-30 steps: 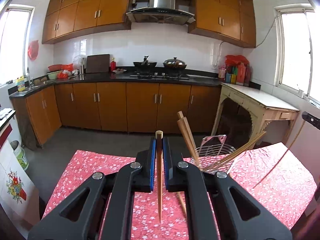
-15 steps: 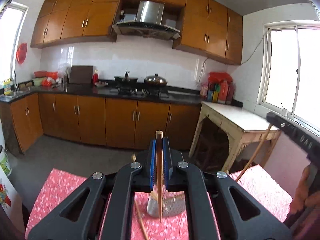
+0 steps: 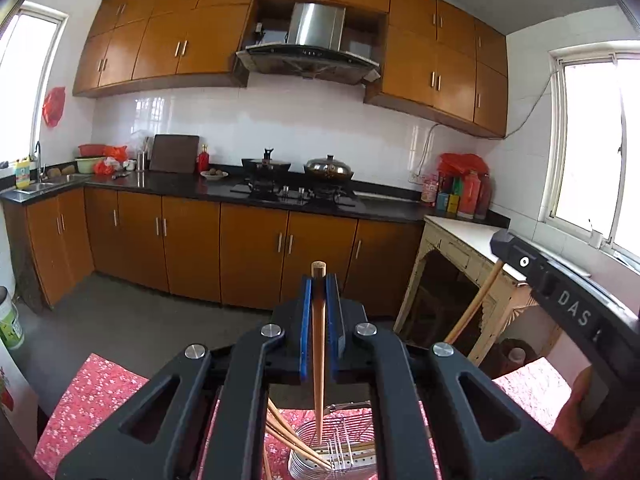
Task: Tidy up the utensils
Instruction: 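Open both tools to drop the chopsticks into the holder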
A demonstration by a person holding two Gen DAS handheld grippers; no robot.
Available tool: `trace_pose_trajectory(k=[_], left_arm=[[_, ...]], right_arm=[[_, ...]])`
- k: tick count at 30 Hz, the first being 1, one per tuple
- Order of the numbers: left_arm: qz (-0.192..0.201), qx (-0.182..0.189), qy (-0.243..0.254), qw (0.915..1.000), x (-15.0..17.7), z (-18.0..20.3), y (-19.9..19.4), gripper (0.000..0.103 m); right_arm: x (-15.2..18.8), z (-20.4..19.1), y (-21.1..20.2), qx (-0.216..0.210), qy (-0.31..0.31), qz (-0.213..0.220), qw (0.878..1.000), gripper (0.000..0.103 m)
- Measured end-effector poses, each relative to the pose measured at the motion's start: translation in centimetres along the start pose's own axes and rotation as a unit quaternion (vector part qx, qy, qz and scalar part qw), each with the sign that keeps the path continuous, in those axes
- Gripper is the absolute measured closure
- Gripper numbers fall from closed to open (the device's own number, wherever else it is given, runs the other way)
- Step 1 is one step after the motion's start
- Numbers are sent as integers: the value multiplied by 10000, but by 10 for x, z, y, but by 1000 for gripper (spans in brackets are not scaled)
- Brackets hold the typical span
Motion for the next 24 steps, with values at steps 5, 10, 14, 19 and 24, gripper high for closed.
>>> trace_pose_trajectory(k=[5,10,14,19,24], left_arm=[[-280,-33,8,9996,16,-4,24,96],[-487,-83,91,9987,27,-4,30,96],[-542,-175,13,9984,25,-9,22,95],[-459,-333,65,9984,23,-10,3,70],[-326,-489,210,9981,26,-11,-21,63]], right_arm=[[28,11,34,-102,113,-405,9991,96],[40,22,41,185,71,-540,9983,70],[40,31,33,389,79,-496,9980,66],[42,44,14,566,121,-459,9973,63],[47,55,-11,750,152,-421,9962,62]])
Point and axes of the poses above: each gripper's, at about its wrist camera, not at the fingertips, and y roughly the way its jaws point, z to its right, x to its underside, the point moved 5 cm from there along y, roughly the way its jaws point, and after that the axes turned 6 degrees about -z, right-handed, at the moved point
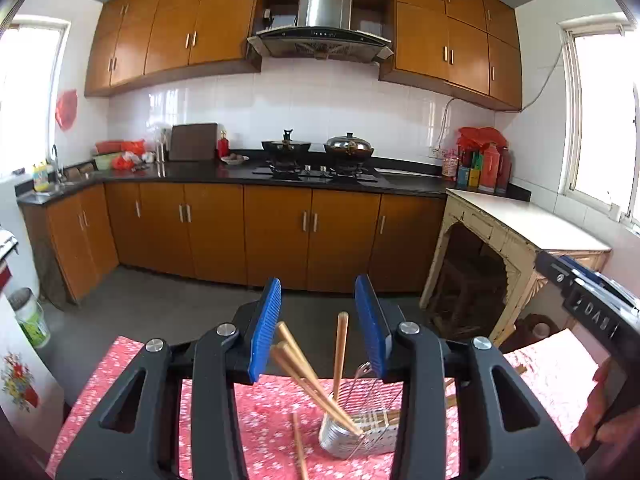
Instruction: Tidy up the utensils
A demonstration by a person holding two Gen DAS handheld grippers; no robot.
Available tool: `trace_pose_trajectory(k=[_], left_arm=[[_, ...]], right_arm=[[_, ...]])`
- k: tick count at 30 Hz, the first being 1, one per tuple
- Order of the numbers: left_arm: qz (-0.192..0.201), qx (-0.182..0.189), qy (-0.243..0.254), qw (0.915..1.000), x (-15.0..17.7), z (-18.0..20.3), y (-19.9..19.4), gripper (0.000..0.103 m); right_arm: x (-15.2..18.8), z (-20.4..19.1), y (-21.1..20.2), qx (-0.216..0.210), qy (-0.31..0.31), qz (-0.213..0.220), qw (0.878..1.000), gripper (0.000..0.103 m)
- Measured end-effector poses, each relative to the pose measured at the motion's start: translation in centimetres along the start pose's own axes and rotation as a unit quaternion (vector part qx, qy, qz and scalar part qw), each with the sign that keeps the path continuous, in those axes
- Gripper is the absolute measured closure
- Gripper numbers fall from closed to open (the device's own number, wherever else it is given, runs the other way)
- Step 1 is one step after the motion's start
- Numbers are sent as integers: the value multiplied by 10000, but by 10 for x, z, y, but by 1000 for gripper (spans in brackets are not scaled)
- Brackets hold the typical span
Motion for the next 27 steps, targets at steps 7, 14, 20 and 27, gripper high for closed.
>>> trace_pose_trajectory(k=[7,14,20,27], left_arm=[[-29,-354,201,9992,45,-23,-31,42],[-1066,-284,401,9931,155,-40,-15,34],[-1976,-72,527,9788,233,-28,23,34],[-2528,-85,425,9666,269,-16,50,35]], right_arm=[[46,48,-24,543,67,-160,9984,57],[166,93,-7,897,29,-1107,9898,57],[264,68,22,216,-7,-2064,9782,57],[304,28,39,-112,-342,-2485,9680,57]])
Point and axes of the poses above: each gripper's, at about its wrist camera, not at the fingertips, and y roughly the way its jaws point, z to its right, x to its underside, the point moved 5 cm from there along y, roughly the way its jaws point, and after that the axes turned 6 degrees about -z, right-handed, at the moved point
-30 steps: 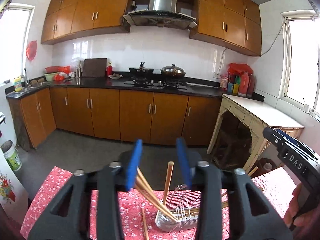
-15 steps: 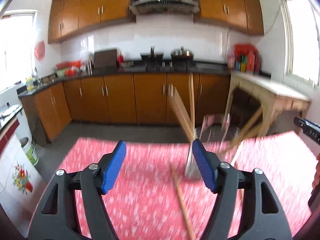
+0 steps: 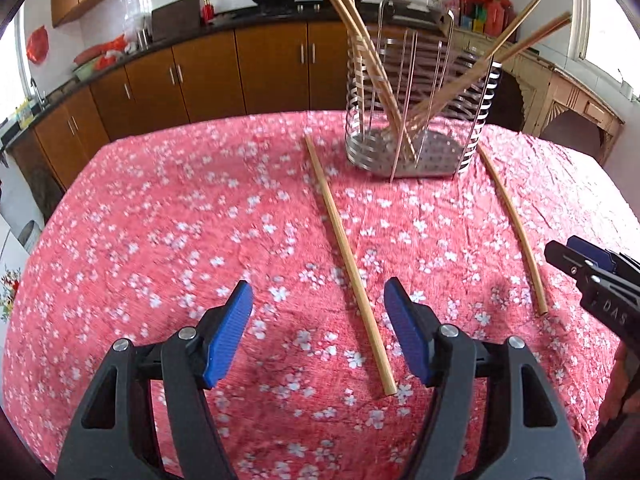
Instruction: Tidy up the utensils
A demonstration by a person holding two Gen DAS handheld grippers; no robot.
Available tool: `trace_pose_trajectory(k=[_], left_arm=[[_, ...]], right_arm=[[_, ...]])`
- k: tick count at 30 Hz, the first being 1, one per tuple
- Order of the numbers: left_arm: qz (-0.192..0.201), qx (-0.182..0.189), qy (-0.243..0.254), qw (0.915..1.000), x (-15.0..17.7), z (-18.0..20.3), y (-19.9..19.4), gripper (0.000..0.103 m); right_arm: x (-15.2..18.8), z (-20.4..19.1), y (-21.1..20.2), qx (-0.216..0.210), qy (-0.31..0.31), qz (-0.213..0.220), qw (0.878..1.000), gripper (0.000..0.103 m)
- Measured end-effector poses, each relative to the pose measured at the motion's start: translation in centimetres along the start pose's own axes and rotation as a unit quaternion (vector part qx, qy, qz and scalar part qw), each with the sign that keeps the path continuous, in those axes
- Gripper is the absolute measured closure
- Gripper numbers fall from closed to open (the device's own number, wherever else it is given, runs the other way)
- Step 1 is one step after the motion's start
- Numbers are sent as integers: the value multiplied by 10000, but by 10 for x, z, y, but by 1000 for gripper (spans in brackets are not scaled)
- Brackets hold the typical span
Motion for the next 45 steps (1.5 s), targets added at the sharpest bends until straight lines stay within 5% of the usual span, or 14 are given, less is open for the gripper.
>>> trace_pose_trajectory(k=[6,7,10,11,14,18,24,26,27,28,31,35,45], left_arm=[[-356,-84,-18,9993,10,6,24,43],[-336,-163,-20,9993,9,6,25,45],[-387,-213,-100,9990,4,1,26,67],[-406,-226,-120,9988,2,-1,26,79],[-449,-270,-214,9984,-7,-21,31,93],[-482,-394,-374,9974,-22,-57,39,94],[-443,8,-357,9984,-36,-85,46,94],[-436,159,-390,9982,-32,-90,40,94],[-428,183,-345,9983,-30,-93,38,93],[-401,139,-241,9988,-23,-94,33,88],[-330,87,-98,9994,-8,-99,27,67],[-169,-34,203,9996,8,-96,18,62],[-197,-24,63,9998,8,-102,20,54]], right_arm=[[4,-11,20,190,-191,-275,9993,60],[3,-9,19,188,-147,-240,9994,73],[-1,3,20,230,15,-302,9993,94],[-3,9,21,175,101,-332,9992,95],[-10,40,24,311,449,-341,9979,95],[-20,81,26,556,878,-309,9941,95],[-26,101,29,662,830,-240,9941,95],[-20,98,24,538,801,-222,9951,89],[-17,96,21,438,809,-209,9955,77],[-14,95,18,411,801,-173,9958,67],[0,84,5,431,606,-146,9971,66],[10,80,4,647,399,-211,9969,66],[8,80,5,672,404,-225,9967,66]])
Point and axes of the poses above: each gripper's, at about its wrist camera, not at the fingertips, and y roughly the way its jaws point, z to its right, x to its underside, the point moved 5 cm from there along y, roughly the way its jaws point, and after that the axes turned 6 degrees about -z, right-handed, at the moved point
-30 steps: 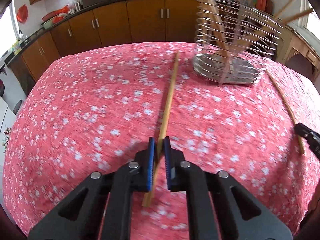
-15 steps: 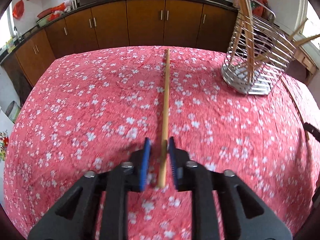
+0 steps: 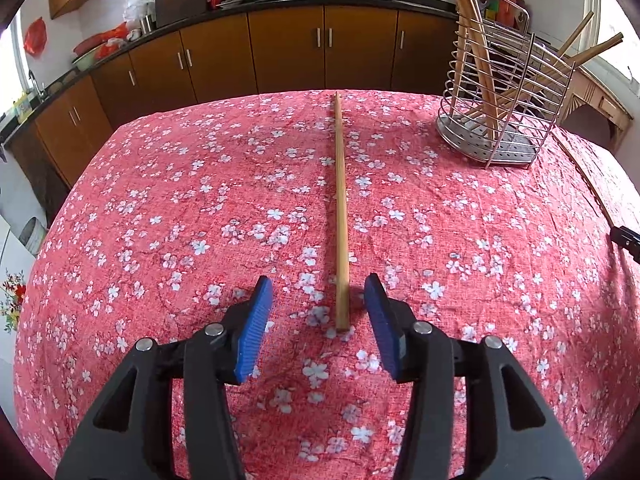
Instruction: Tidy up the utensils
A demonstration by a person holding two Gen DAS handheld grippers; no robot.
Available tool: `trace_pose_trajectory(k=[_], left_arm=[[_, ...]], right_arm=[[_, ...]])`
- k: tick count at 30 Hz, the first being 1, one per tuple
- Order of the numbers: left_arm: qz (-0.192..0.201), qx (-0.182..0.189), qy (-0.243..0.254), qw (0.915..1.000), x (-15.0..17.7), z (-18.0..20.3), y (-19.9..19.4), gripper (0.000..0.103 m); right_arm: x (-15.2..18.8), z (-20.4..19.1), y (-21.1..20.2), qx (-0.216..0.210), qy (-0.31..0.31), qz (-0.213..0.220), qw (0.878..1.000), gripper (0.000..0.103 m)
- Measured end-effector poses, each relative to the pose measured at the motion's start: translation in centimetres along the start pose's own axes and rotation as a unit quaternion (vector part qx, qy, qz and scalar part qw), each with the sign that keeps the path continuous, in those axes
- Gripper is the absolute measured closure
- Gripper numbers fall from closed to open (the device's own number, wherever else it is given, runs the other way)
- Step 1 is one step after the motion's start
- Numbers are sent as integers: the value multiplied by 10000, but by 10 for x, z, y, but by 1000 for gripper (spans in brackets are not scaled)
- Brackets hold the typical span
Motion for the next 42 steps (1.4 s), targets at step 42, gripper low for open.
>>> trace_pose_trajectory(k=[42], left_arm=[[14,170,429,9989,14,22,-8,63]], right_arm=[[6,8,-3,-51,173,4,9998,75]])
Point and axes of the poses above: each gripper's, at about its wrist camera, not at the fingertips, and y roughly the way its jaws point, z to its right, x to its underside, the point moved 5 cm from there along y, roughly the way its jaws point, and after that the axes turned 6 degrees about -z, right-handed, at the moved point
